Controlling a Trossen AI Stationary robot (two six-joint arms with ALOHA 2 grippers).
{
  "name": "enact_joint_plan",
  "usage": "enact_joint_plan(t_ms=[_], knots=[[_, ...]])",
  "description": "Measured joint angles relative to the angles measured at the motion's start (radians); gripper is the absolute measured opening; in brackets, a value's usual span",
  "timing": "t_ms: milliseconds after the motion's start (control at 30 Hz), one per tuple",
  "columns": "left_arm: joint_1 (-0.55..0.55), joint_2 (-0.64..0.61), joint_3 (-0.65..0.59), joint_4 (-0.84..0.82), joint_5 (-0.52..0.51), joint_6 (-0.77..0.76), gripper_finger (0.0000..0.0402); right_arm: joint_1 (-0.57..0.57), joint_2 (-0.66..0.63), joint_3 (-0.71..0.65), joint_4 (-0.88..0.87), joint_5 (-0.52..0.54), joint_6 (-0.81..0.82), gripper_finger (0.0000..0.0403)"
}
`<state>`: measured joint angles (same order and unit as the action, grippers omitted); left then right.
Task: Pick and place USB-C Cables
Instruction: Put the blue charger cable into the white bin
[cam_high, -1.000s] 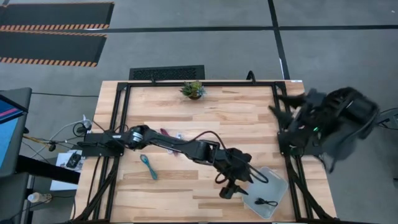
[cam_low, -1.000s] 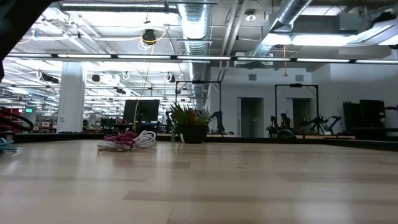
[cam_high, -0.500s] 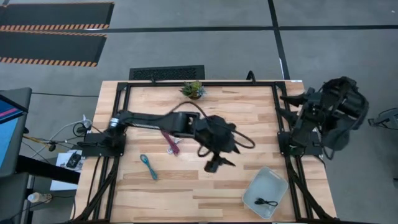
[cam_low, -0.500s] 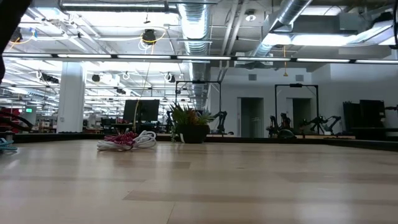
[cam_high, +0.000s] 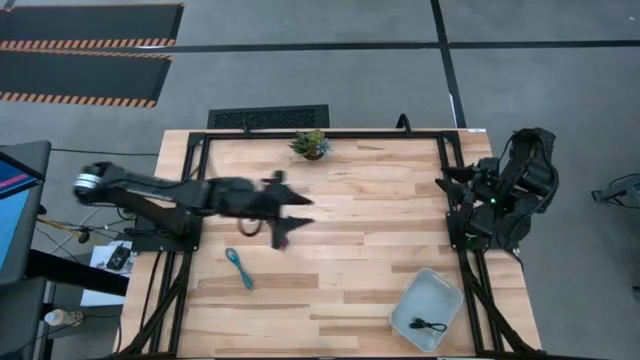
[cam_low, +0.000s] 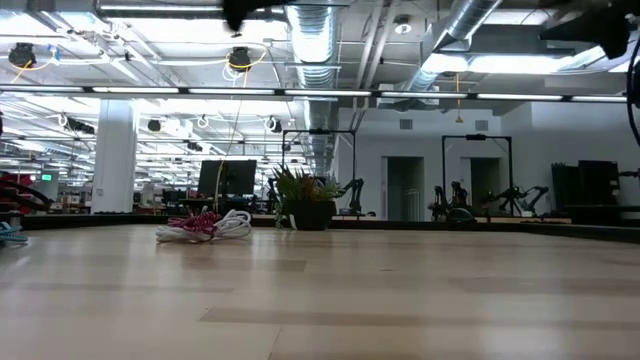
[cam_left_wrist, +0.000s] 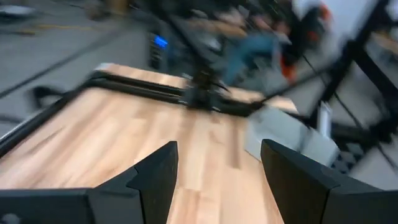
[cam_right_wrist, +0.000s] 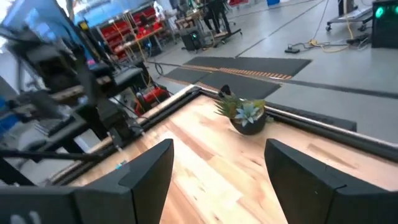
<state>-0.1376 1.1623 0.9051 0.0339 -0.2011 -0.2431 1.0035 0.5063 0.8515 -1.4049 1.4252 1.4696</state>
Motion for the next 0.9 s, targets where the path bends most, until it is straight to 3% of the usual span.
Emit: enact_joint_plan(t_ms=[167, 400, 567, 767, 900], knots=[[-0.076, -0.281, -0.303, 0.06, -0.264, -0.181, 0.0219, 0.0, 0.001, -0.002, 0.057, 0.022, -0.025, 0.0279], [-0.205, -0.512, -0.556, -0.033, -0.367, -0.399, 0.0219, -0.001, 0.004, -0.001, 0.124, 0.091, -0.113, 0.0279], [-0.311, -0.529, -0.627, -0.15, -0.379, -0.48, 0.0219, -0.001, 0.005, -0.002, 0.126, 0.065, -0.116, 0.0279], [-0.396, -0.449, -0.628, -0.179, -0.34, -0.53, 0.0219, -0.001, 0.005, -0.025, 0.134, -0.008, -0.116, 0.0279], [-0.417, -0.382, -0.617, -0.194, -0.22, -0.576, 0.0219, -0.001, 0.005, -0.036, 0.15, -0.023, -0.116, 0.0279]])
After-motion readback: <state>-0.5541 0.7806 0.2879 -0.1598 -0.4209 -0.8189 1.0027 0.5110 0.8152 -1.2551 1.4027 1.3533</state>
